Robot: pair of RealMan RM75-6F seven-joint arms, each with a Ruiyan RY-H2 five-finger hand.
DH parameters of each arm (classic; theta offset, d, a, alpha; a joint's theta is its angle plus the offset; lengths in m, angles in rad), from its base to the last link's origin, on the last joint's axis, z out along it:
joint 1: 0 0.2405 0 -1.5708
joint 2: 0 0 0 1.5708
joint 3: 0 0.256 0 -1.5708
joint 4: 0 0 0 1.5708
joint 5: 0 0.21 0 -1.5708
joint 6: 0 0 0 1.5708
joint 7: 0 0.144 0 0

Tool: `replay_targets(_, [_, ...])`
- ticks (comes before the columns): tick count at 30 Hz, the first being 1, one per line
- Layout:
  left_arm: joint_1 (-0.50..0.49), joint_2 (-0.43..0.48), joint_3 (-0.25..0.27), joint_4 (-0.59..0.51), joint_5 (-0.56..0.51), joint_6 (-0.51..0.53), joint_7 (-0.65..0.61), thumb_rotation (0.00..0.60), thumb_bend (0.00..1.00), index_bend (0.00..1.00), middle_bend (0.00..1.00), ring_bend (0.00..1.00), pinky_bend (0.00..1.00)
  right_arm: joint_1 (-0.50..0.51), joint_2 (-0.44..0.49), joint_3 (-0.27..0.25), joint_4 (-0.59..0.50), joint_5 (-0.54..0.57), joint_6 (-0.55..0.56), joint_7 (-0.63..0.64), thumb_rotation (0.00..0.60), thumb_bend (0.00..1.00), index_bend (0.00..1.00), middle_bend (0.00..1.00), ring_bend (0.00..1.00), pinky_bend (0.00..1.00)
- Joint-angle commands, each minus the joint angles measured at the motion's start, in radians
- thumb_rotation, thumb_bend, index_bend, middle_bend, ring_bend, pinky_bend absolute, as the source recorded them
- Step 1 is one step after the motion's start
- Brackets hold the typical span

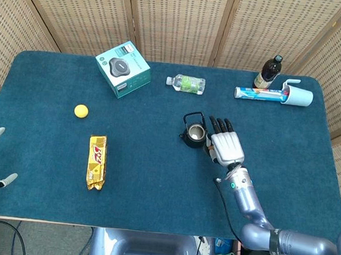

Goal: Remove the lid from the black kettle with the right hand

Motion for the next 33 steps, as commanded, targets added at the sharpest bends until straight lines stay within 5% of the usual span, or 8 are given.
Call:
replay_targets(1, [0.001,-0.001,0.002,-0.002,0.004,0.002,0.003,0.6,0.14,0.0,0.0,0.0,0.0,-0.035,-0.006,-0.053,0.041,-0.064,-0.003,0.026,0.6,0.59,0.6,0.0,0.0,0.0])
replay_targets(9, [0.003,-0.002,0.005,-0.005,0.007,0.004,0.009,0.6,0.15,0.0,0.0,0.0,0.0,-0.059,-0.066,-0.075,0.17,-0.102,-0.024,0.06,0.6,0.56,0.59,0.0,0.0,0.0])
replay_targets(14, [-0.001,-0.003,0.003,-0.001,-0.001,-0.007,0.007,0.6,0.15,0.0,0.0,0.0,0.0,-0.065,-0.08,-0.063,0.226,-0.03,-0.088,0.059,0.6,0.28,0.34,0.0,0.0,0.0])
replay_targets(17, [-0.002,-0.002,0.002,-0.001,-0.003,-0.01,0.006,0.6,0.15,0.0,0.0,0.0,0.0,-0.067,-0.078,-0.058,0.224,-0.021,-0.089,0.05,0.6,0.23,0.26,0.0,0.0,0.0])
replay_targets(25, [-0.001,0.0,0.0,0.001,-0.008,-0.009,-0.001,0.6,0.14,0.0,0.0,0.0,0.0,-0.124,0.015,-0.033,0.086,-0.111,0.024,0.112,0.6,0.22,0.26,0.0,0.0,0.0])
replay_targets(33, [0.002,0.002,0.002,0.002,-0.003,-0.003,-0.008,0.6,0.15,0.0,0.0,0.0,0.0,-0.256,0.171,-0.092,-0.03,-0.322,0.184,0.272,0.6,0.11,0.15,0.0,0.0,0.0])
